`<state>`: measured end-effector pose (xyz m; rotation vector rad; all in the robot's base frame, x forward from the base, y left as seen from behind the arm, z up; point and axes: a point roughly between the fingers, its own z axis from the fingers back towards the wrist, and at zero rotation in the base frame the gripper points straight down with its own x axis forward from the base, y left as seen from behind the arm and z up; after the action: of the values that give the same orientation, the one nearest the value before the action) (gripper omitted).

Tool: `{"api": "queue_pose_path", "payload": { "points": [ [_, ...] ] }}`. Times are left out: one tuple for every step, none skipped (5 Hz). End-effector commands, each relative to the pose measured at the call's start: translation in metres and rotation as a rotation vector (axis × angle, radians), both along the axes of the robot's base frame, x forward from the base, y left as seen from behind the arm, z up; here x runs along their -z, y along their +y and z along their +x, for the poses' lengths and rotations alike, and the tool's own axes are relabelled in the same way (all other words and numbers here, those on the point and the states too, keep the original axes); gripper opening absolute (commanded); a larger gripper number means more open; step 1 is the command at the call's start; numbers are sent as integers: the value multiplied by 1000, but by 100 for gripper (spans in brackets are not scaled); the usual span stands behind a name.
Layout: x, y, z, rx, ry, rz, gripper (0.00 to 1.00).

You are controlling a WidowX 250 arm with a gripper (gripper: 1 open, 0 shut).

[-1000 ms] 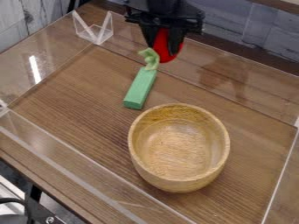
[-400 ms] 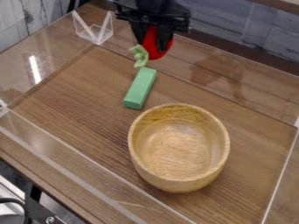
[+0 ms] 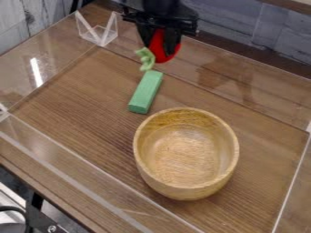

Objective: Move the red fruit to the left

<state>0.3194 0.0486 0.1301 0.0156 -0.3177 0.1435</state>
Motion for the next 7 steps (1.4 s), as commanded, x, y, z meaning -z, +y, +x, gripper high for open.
{"api": "queue_pose_path", "payload": {
  "points": [
    [-18,3,11,0,-67,14,0],
    [-16,0,11,-4,-66,16,0],
    [-16,23,2,-30,-62,28,0],
    [-11,53,-7,-66,-51,44,0],
    [-4,74,-13,-94,-39,61,0],
    [10,91,-15,-89,-26,82,0],
    [25,104,-16,-89,-12,101,0]
  ]
}}
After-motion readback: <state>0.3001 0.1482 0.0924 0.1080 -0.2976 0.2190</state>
